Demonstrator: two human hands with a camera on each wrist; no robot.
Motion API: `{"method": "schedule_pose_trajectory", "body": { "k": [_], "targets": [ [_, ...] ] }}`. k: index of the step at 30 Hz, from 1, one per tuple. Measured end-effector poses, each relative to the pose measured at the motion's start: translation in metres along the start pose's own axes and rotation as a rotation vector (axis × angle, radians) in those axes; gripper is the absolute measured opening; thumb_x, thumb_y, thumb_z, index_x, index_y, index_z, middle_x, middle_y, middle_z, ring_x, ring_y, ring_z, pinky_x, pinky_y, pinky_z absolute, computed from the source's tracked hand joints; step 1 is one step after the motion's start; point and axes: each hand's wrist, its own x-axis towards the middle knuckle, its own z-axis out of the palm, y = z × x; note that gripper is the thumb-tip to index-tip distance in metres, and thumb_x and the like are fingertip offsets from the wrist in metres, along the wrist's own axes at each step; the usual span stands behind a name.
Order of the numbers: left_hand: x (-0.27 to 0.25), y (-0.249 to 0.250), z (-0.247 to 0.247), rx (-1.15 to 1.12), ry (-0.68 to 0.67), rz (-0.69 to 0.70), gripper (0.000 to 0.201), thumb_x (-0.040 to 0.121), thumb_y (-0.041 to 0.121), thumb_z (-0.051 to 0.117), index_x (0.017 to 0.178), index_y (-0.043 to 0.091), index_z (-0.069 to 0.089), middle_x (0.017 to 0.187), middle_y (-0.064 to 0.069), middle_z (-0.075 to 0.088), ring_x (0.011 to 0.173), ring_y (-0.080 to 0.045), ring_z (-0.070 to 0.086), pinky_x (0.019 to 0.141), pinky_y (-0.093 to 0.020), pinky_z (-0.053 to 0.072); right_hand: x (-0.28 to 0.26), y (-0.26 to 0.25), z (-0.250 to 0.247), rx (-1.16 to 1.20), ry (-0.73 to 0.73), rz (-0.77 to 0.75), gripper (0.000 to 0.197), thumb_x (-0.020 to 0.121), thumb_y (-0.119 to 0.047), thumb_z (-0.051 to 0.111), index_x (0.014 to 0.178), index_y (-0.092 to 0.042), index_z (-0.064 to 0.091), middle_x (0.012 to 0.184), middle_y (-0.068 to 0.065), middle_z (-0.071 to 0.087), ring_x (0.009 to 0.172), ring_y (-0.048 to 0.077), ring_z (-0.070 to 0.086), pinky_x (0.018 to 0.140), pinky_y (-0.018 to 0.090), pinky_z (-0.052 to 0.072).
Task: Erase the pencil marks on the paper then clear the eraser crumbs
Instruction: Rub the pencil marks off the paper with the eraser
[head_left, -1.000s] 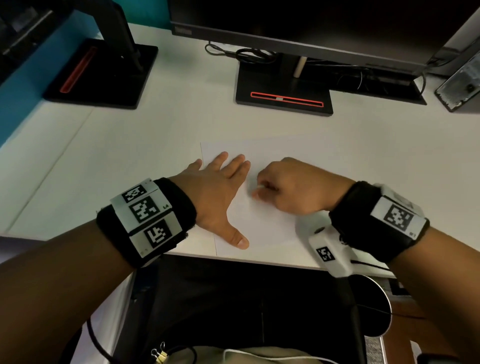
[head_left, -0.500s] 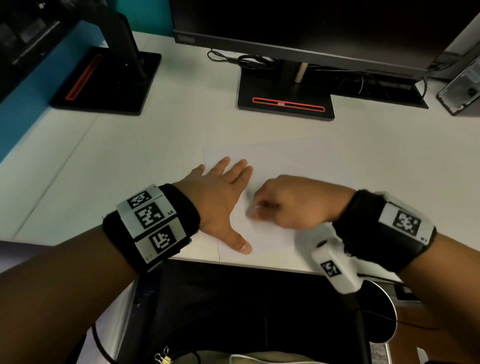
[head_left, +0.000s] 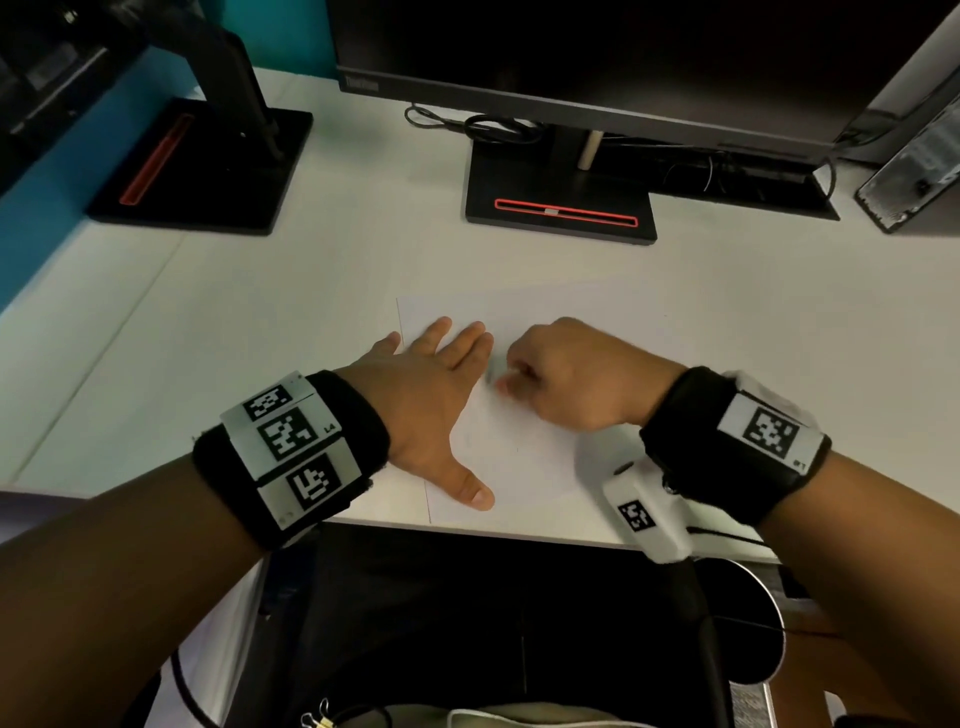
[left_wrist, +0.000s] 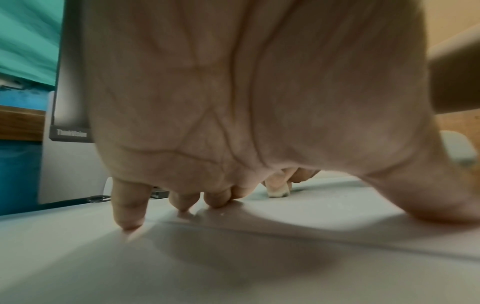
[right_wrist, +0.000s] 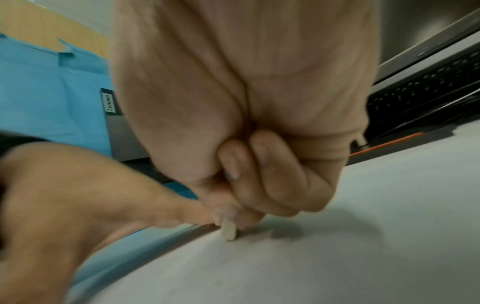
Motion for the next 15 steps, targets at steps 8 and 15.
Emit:
{"method": "schedule_pose_trajectory", "body": {
  "k": [8, 15],
  "targets": [
    [-0.001, 0.000, 0.001, -0.016, 0.009, -0.001, 0.151, 0.060, 0.093, 0.061, 0.155, 0.018, -0.030, 0.161, 0.005, -0.037, 0.150, -0.021, -0.031, 0.125, -0.055, 0.000, 0.006, 0.002, -0.003, 0.034, -0.003, 0.055, 0.043, 0.102, -0.034, 0.048, 0.074, -0.003, 0.059, 0.067, 0.008, 0.059, 0.059, 0.019, 0.050, 0.059, 0.032, 0.037],
    [-0.002, 0.001, 0.002, -0.001, 0.006, 0.005, 0.150, 0.060, 0.094, 0.059, 0.155, 0.019, -0.030, 0.161, 0.006, -0.037, 0.150, -0.021, -0.031, 0.124, -0.055, -0.002, 0.005, 0.000, -0.004, 0.068, -0.073, 0.064, 0.045, 0.102, -0.037, 0.050, 0.075, -0.002, 0.060, 0.066, 0.006, 0.057, 0.061, 0.018, 0.049, 0.058, 0.031, 0.039]
  ]
}}
